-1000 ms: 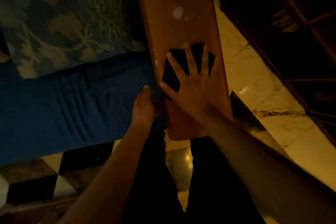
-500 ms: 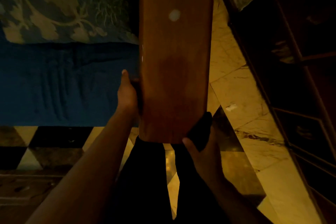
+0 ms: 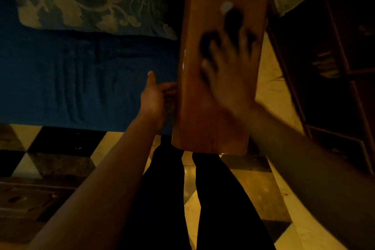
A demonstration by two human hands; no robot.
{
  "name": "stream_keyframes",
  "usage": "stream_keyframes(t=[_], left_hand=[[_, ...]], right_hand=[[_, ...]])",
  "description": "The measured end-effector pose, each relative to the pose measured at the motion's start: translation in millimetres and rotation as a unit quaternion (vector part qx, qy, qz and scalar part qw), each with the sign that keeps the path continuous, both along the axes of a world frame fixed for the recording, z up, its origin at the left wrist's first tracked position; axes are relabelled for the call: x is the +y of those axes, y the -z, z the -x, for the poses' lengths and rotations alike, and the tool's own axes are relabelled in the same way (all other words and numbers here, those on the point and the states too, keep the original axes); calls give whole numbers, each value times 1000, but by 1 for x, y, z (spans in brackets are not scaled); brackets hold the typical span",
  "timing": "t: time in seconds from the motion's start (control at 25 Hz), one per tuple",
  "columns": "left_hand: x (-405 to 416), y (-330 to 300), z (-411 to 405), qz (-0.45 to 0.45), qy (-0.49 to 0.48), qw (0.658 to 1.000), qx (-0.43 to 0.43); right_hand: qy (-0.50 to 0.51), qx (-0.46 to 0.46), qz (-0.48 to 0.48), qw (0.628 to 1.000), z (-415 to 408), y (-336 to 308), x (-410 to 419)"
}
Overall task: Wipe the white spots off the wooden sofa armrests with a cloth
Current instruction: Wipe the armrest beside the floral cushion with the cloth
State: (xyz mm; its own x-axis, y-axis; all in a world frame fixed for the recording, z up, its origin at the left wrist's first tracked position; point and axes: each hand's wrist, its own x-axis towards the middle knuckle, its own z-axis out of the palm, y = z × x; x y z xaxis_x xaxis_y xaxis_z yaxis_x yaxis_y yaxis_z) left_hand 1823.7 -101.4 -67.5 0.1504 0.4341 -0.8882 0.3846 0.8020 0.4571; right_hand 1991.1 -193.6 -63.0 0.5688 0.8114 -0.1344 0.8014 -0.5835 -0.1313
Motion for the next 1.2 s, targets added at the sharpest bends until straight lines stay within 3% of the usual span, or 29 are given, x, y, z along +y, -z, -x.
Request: stream_keyframes(t=[0.08, 0.16, 0.32, 0.4, 0.56, 0.68, 0.76, 0.84, 0.96, 1.08, 1.2], left_hand=[[8, 1, 14, 0, 20, 1000, 12], [13, 4, 30, -1, 37, 999, 36], [22, 11, 58, 12, 33, 998, 48], [31, 13, 63, 23, 19, 999, 43], [50, 18, 61, 16, 2, 999, 28], [66, 19, 38, 16, -7, 1000, 7], [76, 9, 13, 23, -18, 999, -12], [85, -1, -9, 21, -11, 999, -32], [96, -2, -41, 47, 52, 995, -65], [102, 3, -72, 50, 73, 993, -73], [99, 6, -105, 4, 49, 998, -44]], right_hand=[[-204, 34, 29, 978, 88, -7, -48], [-352, 76, 67, 930, 126, -11, -82], [-522, 70, 161, 834, 96, -13, -33], [-531, 22, 239, 813, 75, -16, 21], [-396, -164, 370, 824, -16, -14, 168], [-319, -210, 366, 849, -47, -7, 200], [-336, -142, 316, 876, 7, -16, 130], [-438, -11, 214, 873, 65, -20, 33], [-469, 38, 97, 877, 22, -18, -8], [-350, -29, 2, 936, -85, 0, 50], [-139, -26, -6, 990, -178, -2, 124]])
